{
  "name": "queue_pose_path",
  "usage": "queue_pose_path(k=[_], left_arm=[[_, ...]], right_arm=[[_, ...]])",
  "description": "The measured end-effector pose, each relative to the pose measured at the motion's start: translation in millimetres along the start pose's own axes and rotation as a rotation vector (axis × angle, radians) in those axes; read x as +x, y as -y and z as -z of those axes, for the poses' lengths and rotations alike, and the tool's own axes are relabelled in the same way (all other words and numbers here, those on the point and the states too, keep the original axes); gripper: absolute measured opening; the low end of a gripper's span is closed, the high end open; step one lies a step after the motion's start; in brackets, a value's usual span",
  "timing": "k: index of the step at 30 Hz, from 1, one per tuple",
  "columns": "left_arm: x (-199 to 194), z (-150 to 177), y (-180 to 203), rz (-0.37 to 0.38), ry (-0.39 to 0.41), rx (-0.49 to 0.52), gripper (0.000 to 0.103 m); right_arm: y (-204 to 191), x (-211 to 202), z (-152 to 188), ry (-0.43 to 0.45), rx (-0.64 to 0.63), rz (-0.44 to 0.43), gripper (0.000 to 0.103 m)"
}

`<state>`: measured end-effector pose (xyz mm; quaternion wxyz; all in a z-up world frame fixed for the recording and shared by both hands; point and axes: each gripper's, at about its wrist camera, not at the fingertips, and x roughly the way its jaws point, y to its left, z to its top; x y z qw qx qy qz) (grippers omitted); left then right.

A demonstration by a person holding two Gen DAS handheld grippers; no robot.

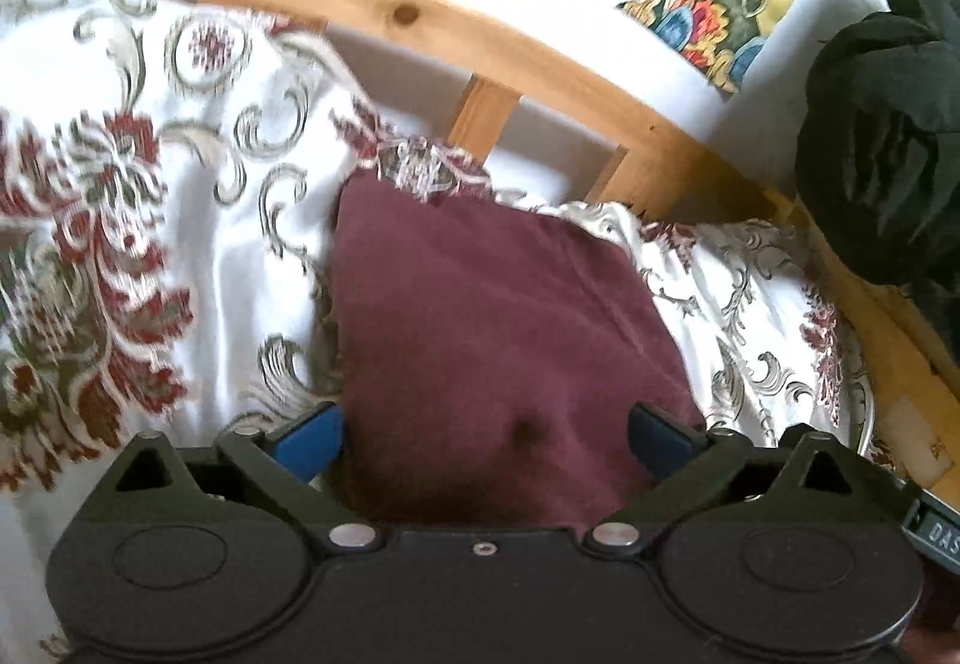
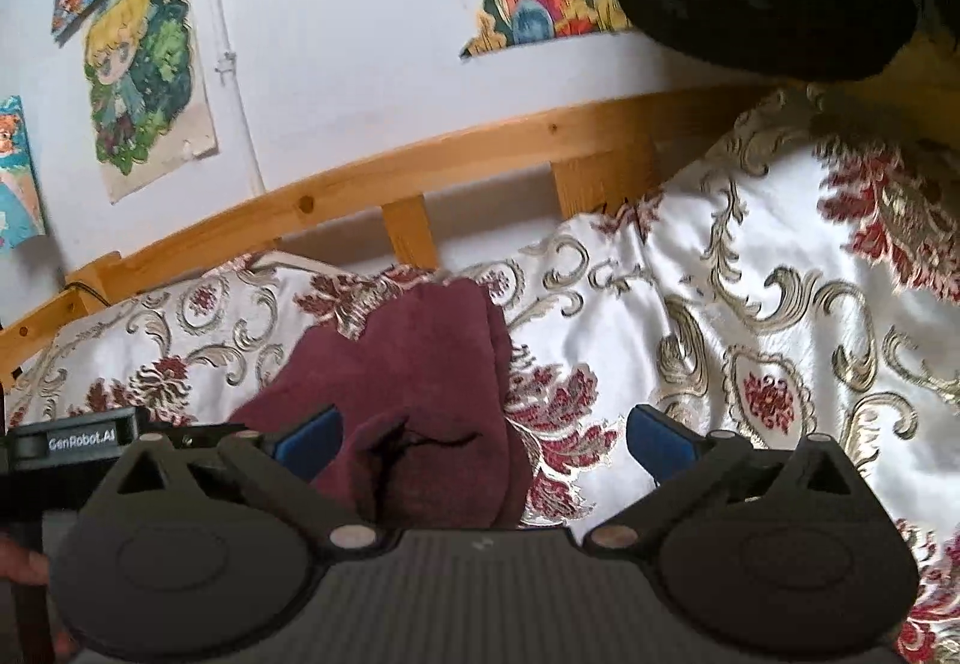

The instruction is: Fold small clothes

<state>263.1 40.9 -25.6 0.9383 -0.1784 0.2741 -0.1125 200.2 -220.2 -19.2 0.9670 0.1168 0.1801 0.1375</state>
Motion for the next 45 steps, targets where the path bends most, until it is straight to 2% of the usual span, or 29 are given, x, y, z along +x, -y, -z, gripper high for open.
queue_pose_path(k=[8, 16, 21, 27, 36, 40, 45], left_arm=[[-48, -10, 22, -0.025, 0.061, 0.089, 0.102], [-117, -8, 38, -0.059, 0.135, 0.159, 0.102], [-160, -3, 46, -0.089, 0.178, 0.155, 0.102], [-200, 23, 49, -0.121, 0.208, 0.165, 0.102], [-223, 56, 47, -0.157, 0.218, 0.189, 0.102], [-214, 69, 43, -0.183, 0.180, 0.212, 0.102], [-200, 79, 37, -0.167, 0.123, 0.202, 0.102]], right_arm=[[-23, -40, -7, 0.070, -0.003, -0.032, 0.103], [-44, -80, -11, 0.139, -0.029, -0.085, 0.103], [-49, -100, -14, 0.114, -0.044, -0.136, 0.103], [-57, -123, -10, 0.080, -0.071, -0.160, 0.103], [-65, -143, 9, 0.001, -0.107, -0.099, 0.103], [-64, -146, 21, -0.038, -0.106, -0.066, 0.103], [-58, -144, 29, -0.069, -0.085, -0.022, 0.103]])
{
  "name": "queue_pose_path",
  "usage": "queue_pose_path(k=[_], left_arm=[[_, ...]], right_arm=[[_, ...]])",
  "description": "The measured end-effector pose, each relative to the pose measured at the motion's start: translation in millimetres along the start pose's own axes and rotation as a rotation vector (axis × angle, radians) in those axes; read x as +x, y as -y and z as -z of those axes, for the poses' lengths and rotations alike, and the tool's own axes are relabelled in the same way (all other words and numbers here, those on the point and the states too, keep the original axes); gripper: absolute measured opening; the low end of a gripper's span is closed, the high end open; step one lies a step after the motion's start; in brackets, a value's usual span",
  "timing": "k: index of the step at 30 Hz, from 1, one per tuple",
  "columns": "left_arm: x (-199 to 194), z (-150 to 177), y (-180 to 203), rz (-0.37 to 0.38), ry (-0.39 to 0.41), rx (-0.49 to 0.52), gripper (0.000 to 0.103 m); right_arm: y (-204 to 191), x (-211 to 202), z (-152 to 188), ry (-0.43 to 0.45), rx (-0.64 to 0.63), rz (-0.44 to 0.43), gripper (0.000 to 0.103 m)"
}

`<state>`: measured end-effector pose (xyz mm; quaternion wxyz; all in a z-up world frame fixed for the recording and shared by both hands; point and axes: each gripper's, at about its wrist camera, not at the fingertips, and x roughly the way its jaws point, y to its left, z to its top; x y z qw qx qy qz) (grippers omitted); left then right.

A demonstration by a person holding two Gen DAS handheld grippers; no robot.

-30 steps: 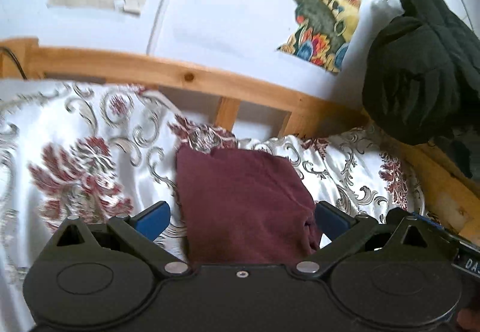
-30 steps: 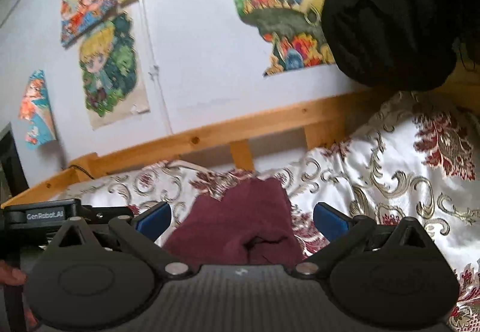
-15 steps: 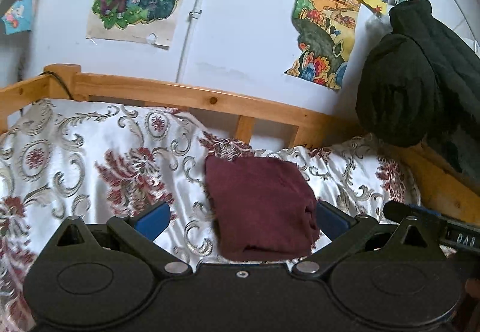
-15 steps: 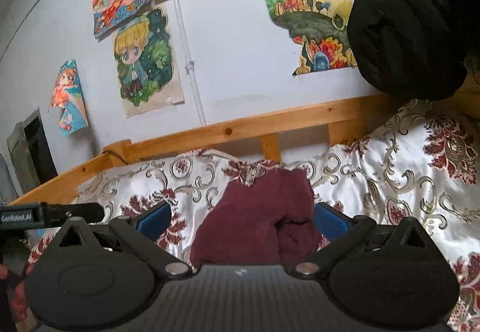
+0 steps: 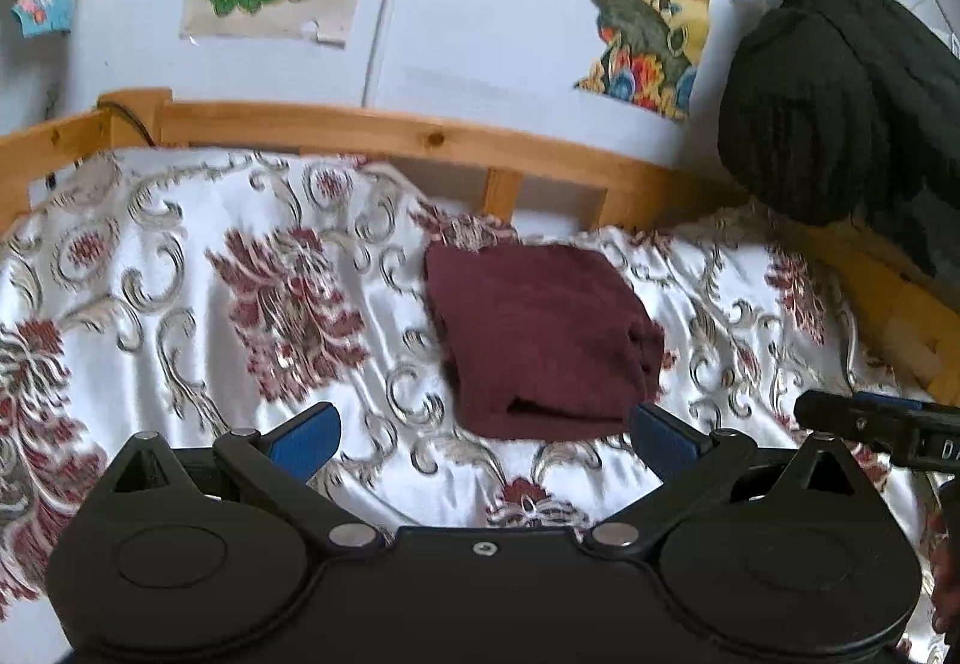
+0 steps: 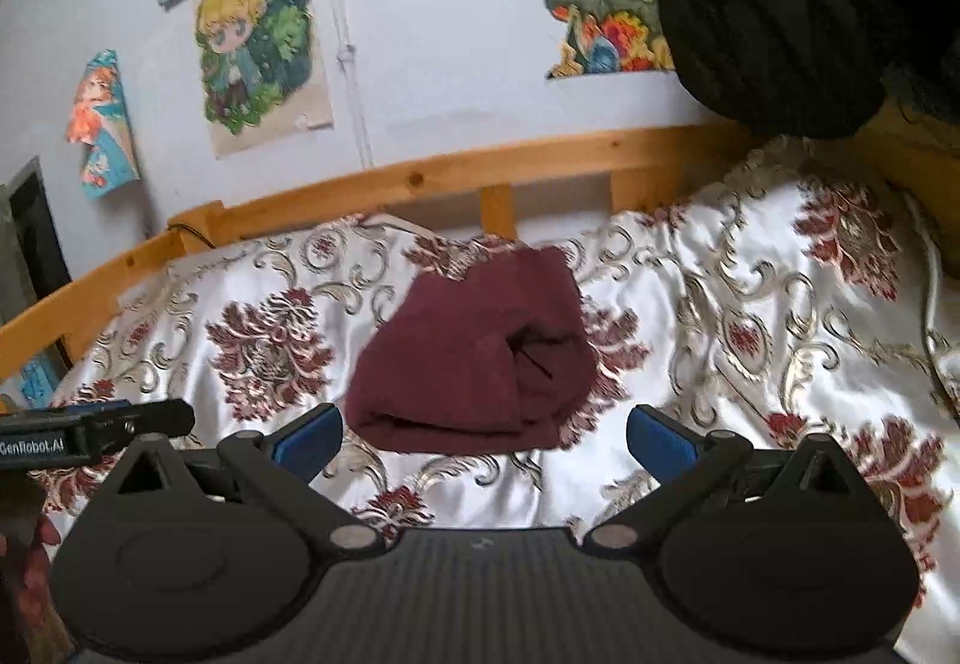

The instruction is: Fold small clothes

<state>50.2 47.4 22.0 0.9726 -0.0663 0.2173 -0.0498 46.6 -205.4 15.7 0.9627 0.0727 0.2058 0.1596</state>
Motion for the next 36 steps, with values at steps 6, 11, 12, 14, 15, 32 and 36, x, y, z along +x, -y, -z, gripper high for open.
queue_pose_path(k=[6, 11, 12, 14, 15, 32, 36], left_arm=[[8.9, 5.8, 0.4, 0.009, -0.045, -0.002, 0.102], [10.6, 5.0, -2.0, 0.005, -0.049, -0.018, 0.102], [11.1, 5.1, -2.0, 0.004, -0.051, -0.020, 0.102], [11.5, 5.2, -2.2, 0.007, -0.056, -0.025, 0.102], [11.6, 5.2, -2.3, 0.009, -0.058, -0.028, 0.102], [10.5, 5.4, -2.1, 0.007, -0.062, -0.036, 0.102], [11.3, 6.3, -2.2, 0.006, -0.067, -0.035, 0.102]], right_arm=[[4.1, 5.1, 2.5, -0.018, 0.023, 0.028, 0.103], [3.6, 8.6, 3.2, -0.032, 0.019, 0.018, 0.103], [3.5, 8.5, 3.6, -0.032, 0.021, 0.020, 0.103], [2.8, 8.7, 4.1, -0.034, 0.024, 0.020, 0.103], [2.5, 8.7, 4.5, -0.036, 0.026, 0.018, 0.103], [4.4, 7.2, 5.3, -0.038, 0.042, 0.023, 0.103], [2.9, 7.3, 5.5, -0.039, 0.045, 0.023, 0.103]])
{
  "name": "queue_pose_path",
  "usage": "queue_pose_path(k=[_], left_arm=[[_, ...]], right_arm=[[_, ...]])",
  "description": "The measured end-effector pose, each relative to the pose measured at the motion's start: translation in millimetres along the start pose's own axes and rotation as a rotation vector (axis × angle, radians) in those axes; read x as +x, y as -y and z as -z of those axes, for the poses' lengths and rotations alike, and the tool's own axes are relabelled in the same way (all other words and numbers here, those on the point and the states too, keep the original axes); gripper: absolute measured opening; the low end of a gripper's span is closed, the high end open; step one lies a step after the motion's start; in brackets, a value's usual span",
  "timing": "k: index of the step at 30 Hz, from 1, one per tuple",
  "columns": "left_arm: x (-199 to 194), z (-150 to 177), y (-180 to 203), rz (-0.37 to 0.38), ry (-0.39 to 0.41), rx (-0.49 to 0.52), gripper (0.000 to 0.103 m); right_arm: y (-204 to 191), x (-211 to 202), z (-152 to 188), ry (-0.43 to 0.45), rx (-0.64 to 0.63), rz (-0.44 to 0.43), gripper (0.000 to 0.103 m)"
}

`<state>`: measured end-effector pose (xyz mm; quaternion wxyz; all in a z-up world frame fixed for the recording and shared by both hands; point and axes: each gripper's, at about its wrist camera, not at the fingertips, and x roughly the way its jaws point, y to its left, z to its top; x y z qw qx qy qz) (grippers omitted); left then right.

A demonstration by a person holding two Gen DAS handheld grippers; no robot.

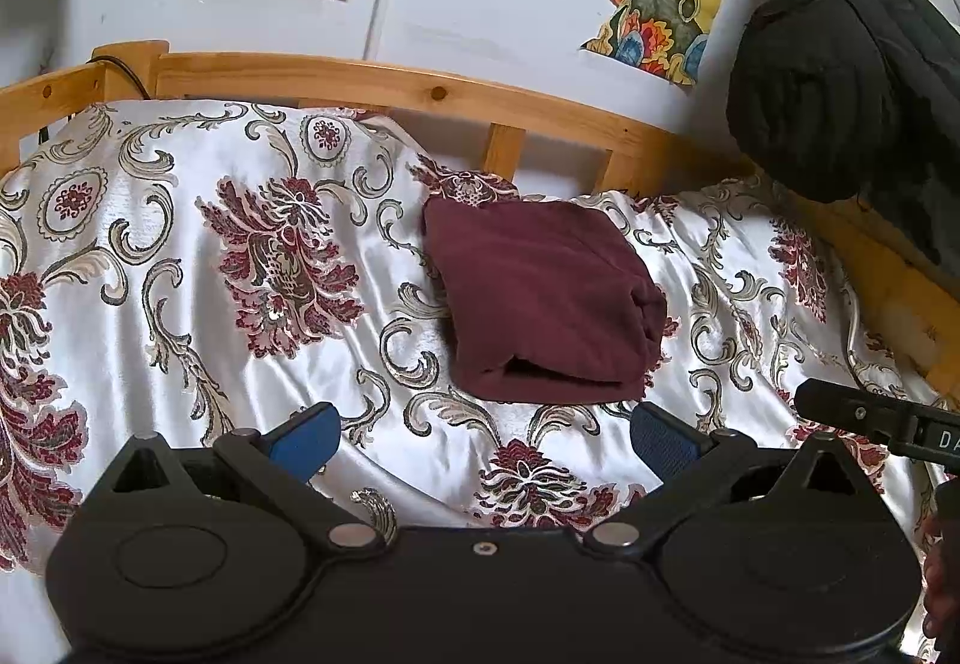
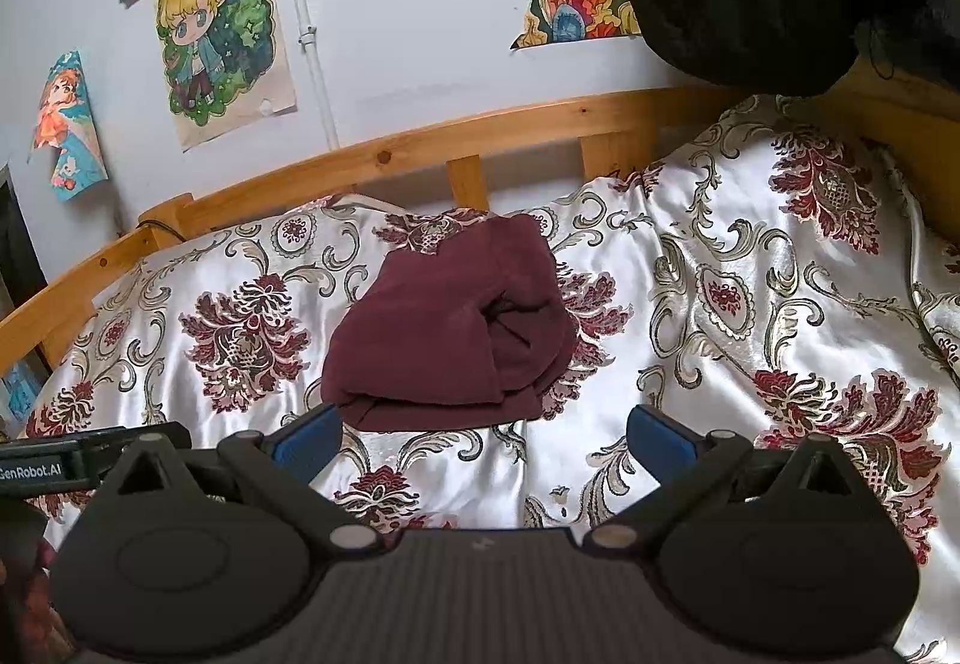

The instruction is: Fold small clothes

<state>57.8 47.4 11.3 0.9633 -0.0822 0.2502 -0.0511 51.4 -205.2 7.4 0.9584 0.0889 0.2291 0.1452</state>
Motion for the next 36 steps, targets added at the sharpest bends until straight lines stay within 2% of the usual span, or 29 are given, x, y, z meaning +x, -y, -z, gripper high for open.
queue_pose_path(k=[36], left_arm=[[2.6, 2.8, 0.0, 0.000, -0.013, 0.002, 0.102]], right_arm=[[1.5, 1.5, 3.1, -0.024, 0.031, -0.006, 0.103]])
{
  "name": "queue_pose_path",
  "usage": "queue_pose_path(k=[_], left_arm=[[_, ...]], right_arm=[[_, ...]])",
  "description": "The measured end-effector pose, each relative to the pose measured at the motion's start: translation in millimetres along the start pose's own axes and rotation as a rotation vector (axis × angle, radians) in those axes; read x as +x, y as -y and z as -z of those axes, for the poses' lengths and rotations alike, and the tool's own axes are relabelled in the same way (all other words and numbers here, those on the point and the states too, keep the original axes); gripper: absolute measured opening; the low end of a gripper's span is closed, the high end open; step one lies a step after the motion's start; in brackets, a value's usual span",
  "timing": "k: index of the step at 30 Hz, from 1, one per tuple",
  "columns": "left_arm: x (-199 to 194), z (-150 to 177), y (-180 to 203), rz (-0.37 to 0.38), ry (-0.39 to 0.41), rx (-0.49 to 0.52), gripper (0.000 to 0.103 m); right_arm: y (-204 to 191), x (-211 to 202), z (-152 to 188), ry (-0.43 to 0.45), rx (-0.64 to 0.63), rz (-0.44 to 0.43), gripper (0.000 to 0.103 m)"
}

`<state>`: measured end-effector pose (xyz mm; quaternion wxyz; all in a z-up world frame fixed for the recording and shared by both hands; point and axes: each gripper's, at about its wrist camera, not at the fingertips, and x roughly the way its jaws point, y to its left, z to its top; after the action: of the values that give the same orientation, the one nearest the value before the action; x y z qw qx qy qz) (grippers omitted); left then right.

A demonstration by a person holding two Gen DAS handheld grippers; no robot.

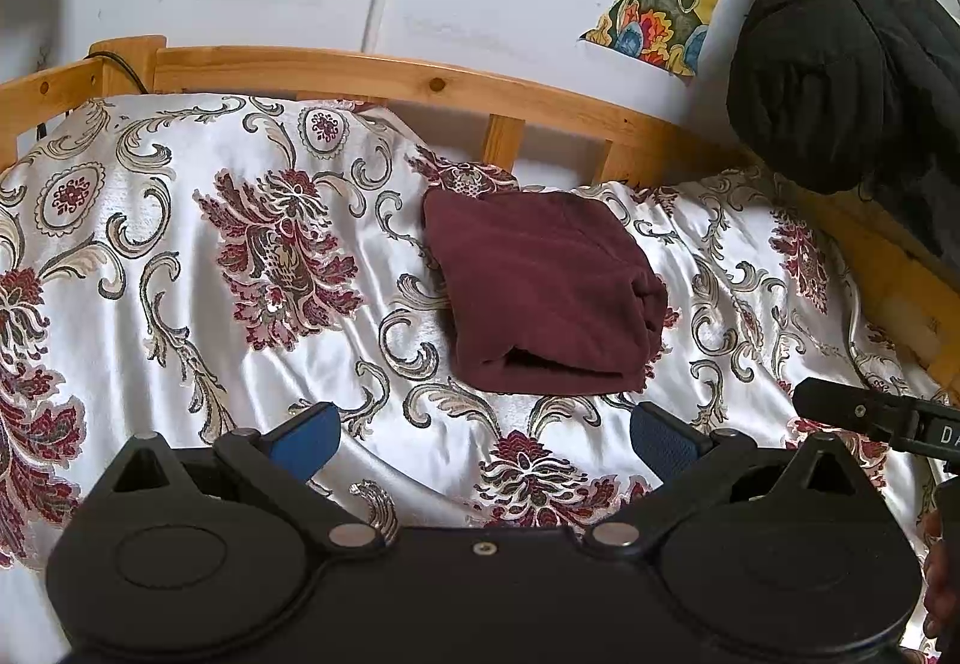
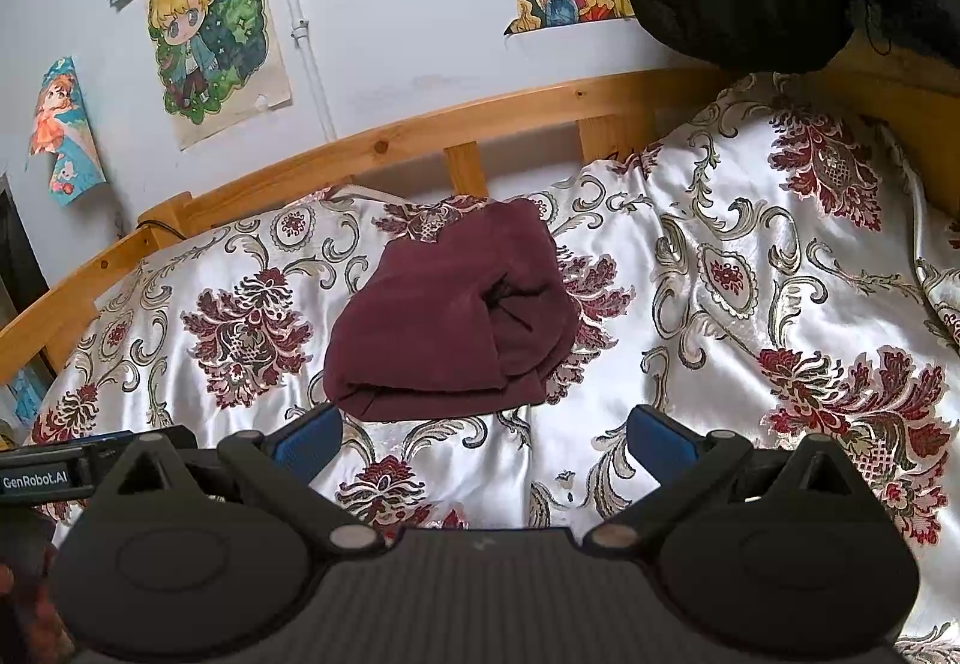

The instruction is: Fold small clothes

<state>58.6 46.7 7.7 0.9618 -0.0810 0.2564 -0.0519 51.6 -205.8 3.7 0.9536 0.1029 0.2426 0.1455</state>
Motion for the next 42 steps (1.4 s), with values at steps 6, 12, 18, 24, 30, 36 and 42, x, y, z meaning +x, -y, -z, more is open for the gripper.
queue_pose_path(k=[6, 12, 18, 24, 30, 36, 42], left_arm=[[0.1, 0.1, 0.0, 0.000, -0.001, 0.000, 0.102], [-0.2, 0.3, 0.1, 0.000, -0.001, 0.001, 0.102], [-0.2, 0.1, 0.7, -0.001, -0.001, 0.000, 0.102], [0.2, -0.5, 0.6, 0.000, -0.002, 0.000, 0.102], [0.1, -0.7, 0.2, -0.001, -0.003, 0.000, 0.102], [-0.2, -1.6, 0.0, 0.001, -0.002, -0.003, 0.102], [0.0, 2.8, 1.5, 0.004, -0.004, -0.001, 0.102]], right_arm=[[0.2, 0.3, 0.2, -0.002, 0.003, 0.002, 0.103], [0.5, 0.8, 0.5, -0.004, 0.005, 0.002, 0.103], [0.8, 1.0, 1.0, -0.005, 0.006, 0.002, 0.103], [1.2, 1.0, 0.8, -0.005, 0.006, 0.001, 0.103], [1.2, 1.4, 2.0, -0.008, 0.010, 0.000, 0.103], [0.6, 2.0, 2.8, -0.012, 0.017, 0.000, 0.103], [0.8, 2.3, 2.9, -0.014, 0.019, 0.000, 0.103]])
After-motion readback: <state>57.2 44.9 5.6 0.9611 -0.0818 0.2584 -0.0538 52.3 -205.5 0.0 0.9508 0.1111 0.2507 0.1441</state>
